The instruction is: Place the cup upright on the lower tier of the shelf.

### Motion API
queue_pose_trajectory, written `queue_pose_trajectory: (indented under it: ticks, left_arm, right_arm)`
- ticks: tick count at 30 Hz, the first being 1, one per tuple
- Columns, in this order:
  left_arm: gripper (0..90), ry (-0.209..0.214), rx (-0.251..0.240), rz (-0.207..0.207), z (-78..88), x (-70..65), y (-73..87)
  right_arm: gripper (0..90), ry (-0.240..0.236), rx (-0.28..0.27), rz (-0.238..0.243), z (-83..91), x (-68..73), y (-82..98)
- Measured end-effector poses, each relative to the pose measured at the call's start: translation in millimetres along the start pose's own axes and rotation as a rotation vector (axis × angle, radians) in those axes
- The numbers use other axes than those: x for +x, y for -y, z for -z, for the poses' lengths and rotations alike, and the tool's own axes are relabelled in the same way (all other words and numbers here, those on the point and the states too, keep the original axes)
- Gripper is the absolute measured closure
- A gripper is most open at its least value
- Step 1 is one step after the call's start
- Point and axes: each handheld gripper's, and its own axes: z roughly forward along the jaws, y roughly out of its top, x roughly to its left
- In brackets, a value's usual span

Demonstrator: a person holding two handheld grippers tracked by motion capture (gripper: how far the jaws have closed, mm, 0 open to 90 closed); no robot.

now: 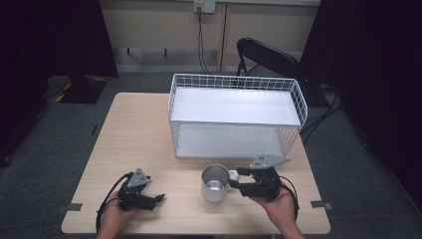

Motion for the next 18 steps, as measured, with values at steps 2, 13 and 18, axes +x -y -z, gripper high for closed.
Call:
queue_pose_trajectory:
  ticks: [2,13,18]
  left_arm:
    - [13.3,0.000,0.001,-0.001,0.0,0.1,0.0]
    - [13.3,0.000,0.000,0.000,0.0,0.0,0.0]
    - [13.3,0.000,0.001,-0.002,0.1,0.1,0.0]
  right_arm:
    - [46.8,0.000,0.000,-0.005,-4.1,0.9,-3.1]
    - [51.3,0.027,0.011,-0.033,-25.3,-3.5,-11.7]
    - [55.0,0.037,0.015,-0.041,-32.7,-6.6,-12.8]
